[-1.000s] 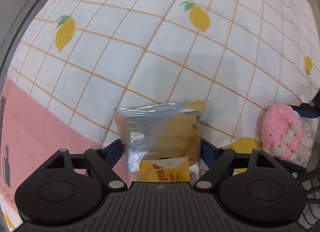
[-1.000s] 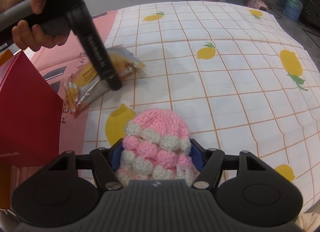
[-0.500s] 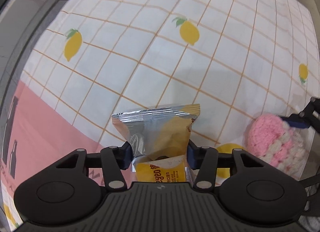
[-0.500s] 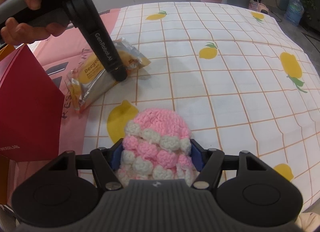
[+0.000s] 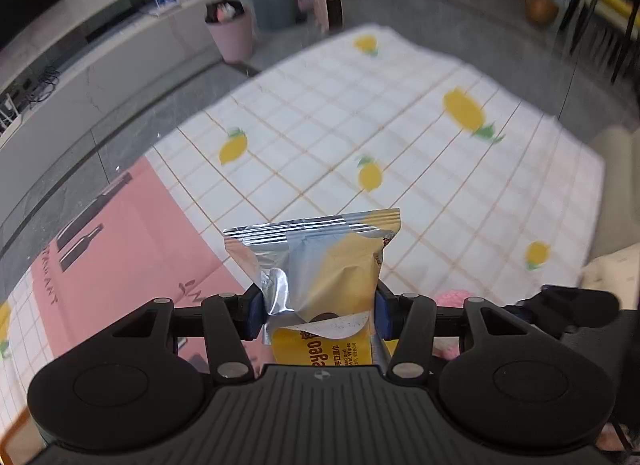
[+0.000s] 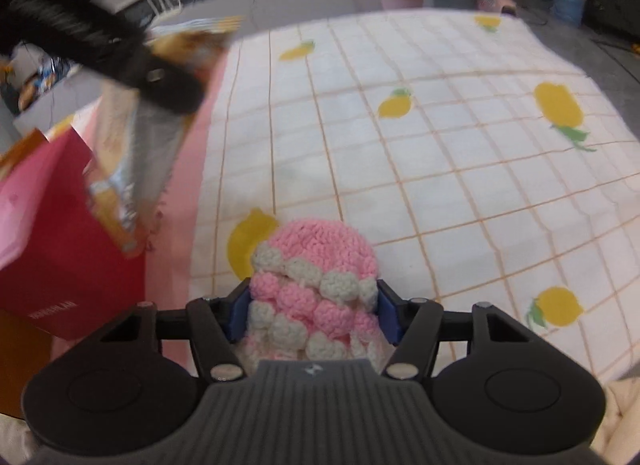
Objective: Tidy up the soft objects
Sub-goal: 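Lift the snack packet and pink hat and carry both toward the white box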
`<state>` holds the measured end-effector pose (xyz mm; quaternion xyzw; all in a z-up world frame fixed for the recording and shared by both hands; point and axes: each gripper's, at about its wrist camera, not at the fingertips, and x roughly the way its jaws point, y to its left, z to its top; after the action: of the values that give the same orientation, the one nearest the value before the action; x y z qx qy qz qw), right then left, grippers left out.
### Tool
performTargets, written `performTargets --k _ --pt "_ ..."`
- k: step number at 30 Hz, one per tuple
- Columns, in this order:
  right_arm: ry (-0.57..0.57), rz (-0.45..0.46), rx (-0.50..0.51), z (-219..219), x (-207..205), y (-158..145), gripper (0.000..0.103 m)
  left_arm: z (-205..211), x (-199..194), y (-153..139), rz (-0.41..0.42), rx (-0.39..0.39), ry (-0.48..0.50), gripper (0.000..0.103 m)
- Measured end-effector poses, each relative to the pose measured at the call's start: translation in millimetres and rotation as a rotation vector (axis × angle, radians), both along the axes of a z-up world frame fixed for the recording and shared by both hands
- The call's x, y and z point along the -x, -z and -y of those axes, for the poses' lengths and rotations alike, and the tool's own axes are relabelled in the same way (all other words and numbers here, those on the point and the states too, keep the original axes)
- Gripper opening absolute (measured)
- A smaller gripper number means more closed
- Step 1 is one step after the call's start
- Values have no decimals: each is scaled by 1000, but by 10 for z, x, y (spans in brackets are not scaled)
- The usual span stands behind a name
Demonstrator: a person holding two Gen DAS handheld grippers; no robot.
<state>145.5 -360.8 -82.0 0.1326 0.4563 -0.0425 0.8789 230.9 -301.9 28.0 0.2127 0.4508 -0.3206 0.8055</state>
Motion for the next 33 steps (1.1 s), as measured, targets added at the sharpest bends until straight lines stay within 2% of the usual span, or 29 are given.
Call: performTargets --k 3,9,11,13,16,21,23,28,33 --pt "11 52 -15 -76 204 -189 61 -272 237 -345 40 115 -16 58" --pt "-18 195 -6 -433 568 -733 62 -866 679 -1022 177 187 -73 58" --pt "-47 243 2 -620 658 -927 62 -1084 812 -1198 217 195 -104 58" --pt "-91 284 14 -842 720 -1117 62 -1297 960 -1324 259 170 -119 58" --pt "-177 356 54 -1229 807 -1386 62 -1660 1128 -1398 269 139 -170 58" --pt "-310 459 63 -1787 874 -1707 62 -2225 1244 -1167 303 54 -275 58" --pt "-373 472 63 -1996 839 -1753 63 -2404 1191 -994 273 47 -329 58" --pt "-472 440 123 -2373 684 -1676 63 -2644 900 -521 205 42 -409 58" --pt "-496 411 89 -2467 532 -1440 63 -2737 316 -74 108 9 -505 58"
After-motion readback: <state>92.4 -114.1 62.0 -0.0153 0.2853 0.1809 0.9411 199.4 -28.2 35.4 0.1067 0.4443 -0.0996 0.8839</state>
